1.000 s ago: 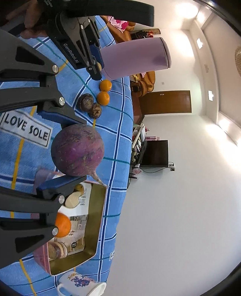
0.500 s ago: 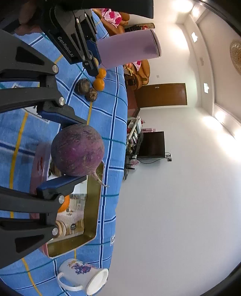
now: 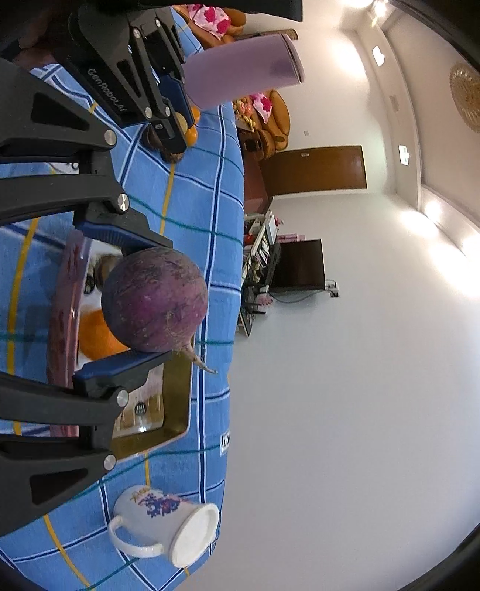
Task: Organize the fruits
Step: 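Carry the turnip and yellow-green fruit into the pink tin and release both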
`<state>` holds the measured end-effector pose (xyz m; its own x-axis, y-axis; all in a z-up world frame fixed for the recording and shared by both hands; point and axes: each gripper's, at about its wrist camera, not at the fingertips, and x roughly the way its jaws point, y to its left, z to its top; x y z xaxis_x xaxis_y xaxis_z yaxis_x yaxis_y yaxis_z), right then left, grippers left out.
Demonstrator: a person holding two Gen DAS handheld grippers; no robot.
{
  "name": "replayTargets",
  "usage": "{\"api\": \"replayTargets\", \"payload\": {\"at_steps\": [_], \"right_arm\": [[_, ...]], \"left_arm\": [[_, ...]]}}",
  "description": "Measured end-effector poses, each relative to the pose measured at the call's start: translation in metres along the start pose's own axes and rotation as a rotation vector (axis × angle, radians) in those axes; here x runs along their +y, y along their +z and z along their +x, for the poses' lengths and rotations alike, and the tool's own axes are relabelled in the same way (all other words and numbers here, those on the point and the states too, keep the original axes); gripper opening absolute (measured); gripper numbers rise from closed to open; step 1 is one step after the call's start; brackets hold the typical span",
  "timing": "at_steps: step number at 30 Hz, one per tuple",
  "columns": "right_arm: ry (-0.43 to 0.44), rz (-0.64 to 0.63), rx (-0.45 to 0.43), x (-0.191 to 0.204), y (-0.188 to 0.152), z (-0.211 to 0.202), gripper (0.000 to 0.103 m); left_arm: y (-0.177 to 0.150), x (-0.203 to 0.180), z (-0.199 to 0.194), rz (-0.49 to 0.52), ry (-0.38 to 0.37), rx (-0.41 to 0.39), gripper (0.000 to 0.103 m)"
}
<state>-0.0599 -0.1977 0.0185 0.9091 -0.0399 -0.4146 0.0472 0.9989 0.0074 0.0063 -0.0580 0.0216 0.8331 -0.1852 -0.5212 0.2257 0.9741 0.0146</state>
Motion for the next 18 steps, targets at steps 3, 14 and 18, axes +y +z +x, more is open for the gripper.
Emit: {"api": "replayTargets", "payload": {"at_steps": [3,14,18], "right_arm": [[-0.019,0.008,-0.005,-0.010,0.002,0.000,0.053],[-0.103,0.044,-0.019,-0.044,0.010,0.003,0.053],[-0.115,0.085,-0.012,-0.059,0.012,0.006,0.053]], "left_arm": [[0.002,-0.009,0.003,0.008,-0.009,0.002,0.028],[0.014,-0.040,0.014,0.040,-0.052,-0.007,0.028],[0.017,-0.050,0.019,0.047,-0.071,-0.004,0.028]]}}
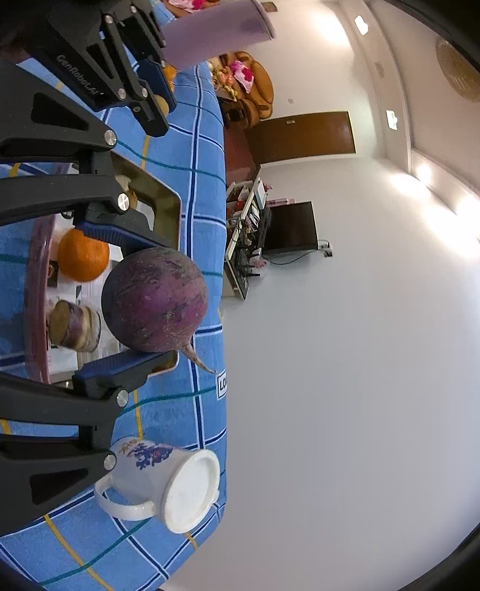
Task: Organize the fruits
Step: 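Carry the turnip and yellow-green fruit into the pink tin and release both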
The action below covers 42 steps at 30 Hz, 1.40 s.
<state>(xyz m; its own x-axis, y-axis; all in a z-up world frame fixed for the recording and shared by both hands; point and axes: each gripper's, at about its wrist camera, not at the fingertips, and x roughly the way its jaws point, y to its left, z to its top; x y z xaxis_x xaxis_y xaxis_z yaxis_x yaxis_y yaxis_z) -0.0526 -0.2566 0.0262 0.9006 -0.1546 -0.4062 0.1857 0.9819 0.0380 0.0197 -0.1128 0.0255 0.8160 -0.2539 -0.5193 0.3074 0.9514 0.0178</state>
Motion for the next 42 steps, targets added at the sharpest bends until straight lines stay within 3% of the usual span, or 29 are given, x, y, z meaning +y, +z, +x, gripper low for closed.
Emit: {"api": "replayTargets", "payload": {"at_steps": [19,34,42], "right_arm": [[-0.085,0.021,0.017,-0.025,0.006,0.018,0.053],[-0.027,0.027,0.149,-0.026,-0.002,0.055,0.053],[0.015,0.039,0.200,-0.023,-0.002,0.070,0.053]], "left_arm": [[0.006,-0.025,0.034,0.001,-0.029,0.055,0.028],[0.003,-0.044,0.065,0.025,-0.013,0.142,0.028],[0.003,-0.044,0.070,0.031,-0.006,0.139,0.028]]}}
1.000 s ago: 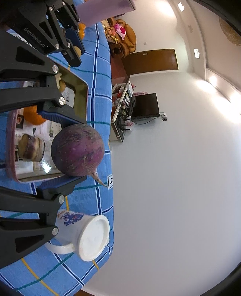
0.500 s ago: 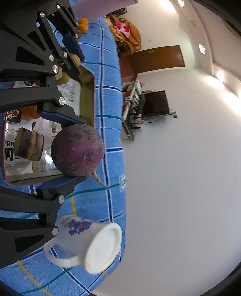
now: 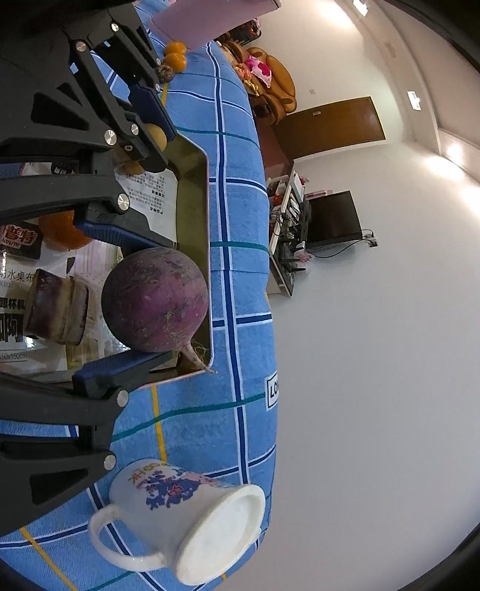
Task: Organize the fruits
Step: 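Carry the turnip and yellow-green fruit into the pink tin and release both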
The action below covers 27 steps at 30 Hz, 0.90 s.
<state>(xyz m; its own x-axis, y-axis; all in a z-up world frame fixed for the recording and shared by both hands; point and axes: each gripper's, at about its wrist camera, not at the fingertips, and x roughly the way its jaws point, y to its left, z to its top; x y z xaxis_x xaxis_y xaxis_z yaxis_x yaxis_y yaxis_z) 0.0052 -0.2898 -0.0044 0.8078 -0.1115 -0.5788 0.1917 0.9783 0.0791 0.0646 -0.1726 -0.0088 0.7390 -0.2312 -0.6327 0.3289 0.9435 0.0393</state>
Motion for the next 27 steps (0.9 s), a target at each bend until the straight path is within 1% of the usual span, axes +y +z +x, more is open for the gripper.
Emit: {"api": "replayTargets", "payload": {"at_steps": [6,11,13,19,21,22,25,27], "right_arm": [[0.038,0.020,0.031,-0.003,-0.001,0.006,0.053],[0.077,0.035,0.057,-0.004,-0.001,0.013,0.053],[0.097,0.055,0.081,-0.007,-0.001,0.018,0.053],[0.102,0.051,0.083,-0.006,-0.002,0.019,0.054],[0.102,0.055,0.081,-0.006,-0.002,0.019,0.054],[0.101,0.058,0.080,-0.006,-0.002,0.019,0.054],[0.104,0.076,0.073,-0.011,-0.004,0.016,0.054],[0.106,0.088,0.062,-0.014,-0.003,0.014,0.054]], "left_arm": [[-0.002,0.001,0.001,0.004,0.014,-0.005,0.028],[-0.001,0.003,0.001,-0.005,0.004,-0.003,0.028],[-0.001,0.004,0.000,-0.005,0.003,-0.004,0.028],[-0.002,0.008,0.000,-0.017,0.008,-0.004,0.029],[-0.003,0.010,0.000,-0.026,0.017,-0.003,0.037],[-0.003,0.010,0.000,-0.031,0.021,-0.002,0.039],[-0.004,0.012,-0.001,-0.047,-0.002,-0.002,0.042],[-0.004,0.013,-0.002,-0.054,-0.012,-0.003,0.046]]}}
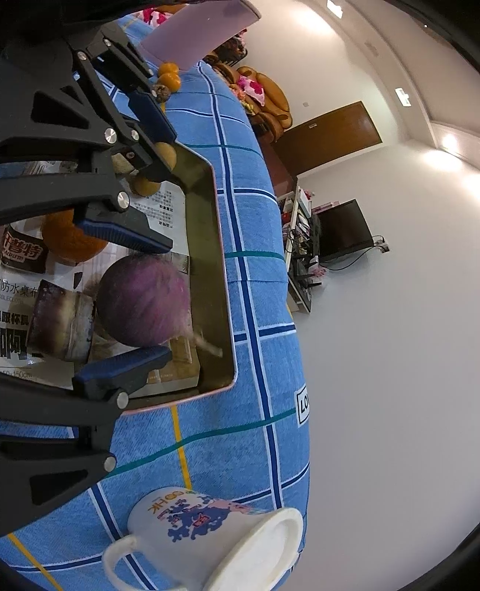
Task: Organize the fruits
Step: 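Carry the turnip and yellow-green fruit into the pink tin and release both, then withdraw both grippers from the tin toward the brown fruits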
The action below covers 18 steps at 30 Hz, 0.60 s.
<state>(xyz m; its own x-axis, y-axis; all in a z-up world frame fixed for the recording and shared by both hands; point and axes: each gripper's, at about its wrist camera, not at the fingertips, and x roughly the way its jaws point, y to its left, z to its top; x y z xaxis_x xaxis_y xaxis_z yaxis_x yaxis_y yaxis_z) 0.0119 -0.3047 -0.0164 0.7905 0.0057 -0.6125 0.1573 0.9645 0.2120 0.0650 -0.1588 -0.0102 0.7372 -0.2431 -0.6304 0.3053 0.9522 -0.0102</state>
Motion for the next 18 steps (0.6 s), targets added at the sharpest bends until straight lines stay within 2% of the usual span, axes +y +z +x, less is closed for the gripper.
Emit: {"api": "replayTargets", "payload": {"at_steps": [1,2,3,4,5,7,9,13,18], "right_arm": [[-0.001,0.006,-0.012,-0.002,0.000,-0.003,0.054],[-0.001,0.013,-0.029,-0.003,0.000,-0.006,0.055],[0.000,0.022,-0.053,-0.005,0.001,-0.011,0.058],[0.010,0.033,-0.082,-0.006,0.002,-0.016,0.068],[0.015,0.045,-0.115,-0.007,0.002,-0.023,0.076],[0.007,0.057,-0.192,-0.007,0.001,-0.036,0.080],[-0.017,0.049,-0.241,-0.005,0.001,-0.045,0.080],[-0.083,0.060,-0.308,-0.005,-0.001,-0.058,0.080],[-0.116,0.101,-0.352,-0.011,0.000,-0.065,0.084]], "left_arm": [[0.000,0.001,-0.001,-0.008,-0.014,-0.001,0.048],[0.000,0.001,-0.003,-0.010,-0.034,-0.001,0.061],[0.000,-0.001,-0.005,-0.006,-0.070,-0.004,0.081],[0.000,-0.004,-0.009,0.004,-0.094,-0.015,0.090],[-0.001,-0.010,-0.015,0.022,-0.071,-0.045,0.103],[-0.002,-0.023,-0.028,0.097,-0.010,-0.121,0.103],[-0.001,-0.031,-0.033,0.154,0.010,-0.144,0.103],[-0.002,-0.030,-0.039,0.138,0.014,-0.156,0.103],[-0.003,-0.016,-0.048,0.093,0.063,-0.196,0.103]]}}
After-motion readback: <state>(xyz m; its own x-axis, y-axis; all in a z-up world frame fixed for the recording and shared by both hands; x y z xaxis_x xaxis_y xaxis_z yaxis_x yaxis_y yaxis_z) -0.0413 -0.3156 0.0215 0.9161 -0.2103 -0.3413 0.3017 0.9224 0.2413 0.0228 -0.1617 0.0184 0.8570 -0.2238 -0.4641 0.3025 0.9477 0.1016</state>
